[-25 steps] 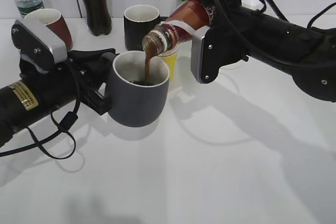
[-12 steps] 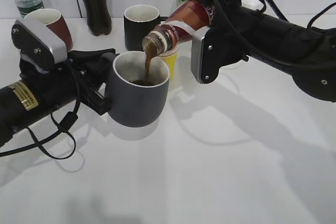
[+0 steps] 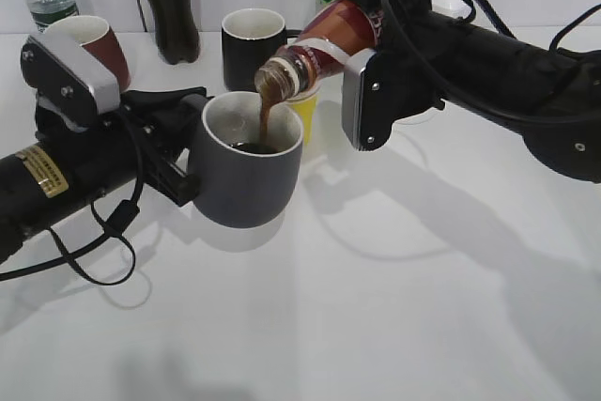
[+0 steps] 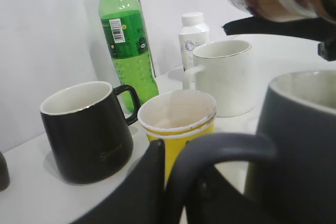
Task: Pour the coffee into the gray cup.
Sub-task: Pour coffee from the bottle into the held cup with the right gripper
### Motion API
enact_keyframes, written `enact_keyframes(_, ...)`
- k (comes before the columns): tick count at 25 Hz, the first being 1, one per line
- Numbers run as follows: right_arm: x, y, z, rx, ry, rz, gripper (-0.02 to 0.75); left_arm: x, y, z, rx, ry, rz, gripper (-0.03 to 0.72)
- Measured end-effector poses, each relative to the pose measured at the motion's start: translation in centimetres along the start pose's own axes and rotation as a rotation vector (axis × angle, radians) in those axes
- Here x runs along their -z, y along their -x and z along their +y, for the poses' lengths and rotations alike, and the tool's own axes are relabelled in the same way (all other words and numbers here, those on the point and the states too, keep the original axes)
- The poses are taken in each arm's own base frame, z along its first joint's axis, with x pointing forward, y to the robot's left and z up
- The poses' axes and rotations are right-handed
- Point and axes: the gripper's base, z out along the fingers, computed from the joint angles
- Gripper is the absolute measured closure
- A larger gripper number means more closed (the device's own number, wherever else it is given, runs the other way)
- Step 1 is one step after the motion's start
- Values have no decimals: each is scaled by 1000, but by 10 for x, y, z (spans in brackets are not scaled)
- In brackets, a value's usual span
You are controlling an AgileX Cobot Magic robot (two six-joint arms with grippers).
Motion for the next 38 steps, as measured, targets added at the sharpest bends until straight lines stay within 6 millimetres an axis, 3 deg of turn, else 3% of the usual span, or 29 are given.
enact_keyframes(38,0,0,0,48,0,1,209,0,-1,0,0,0,7,605)
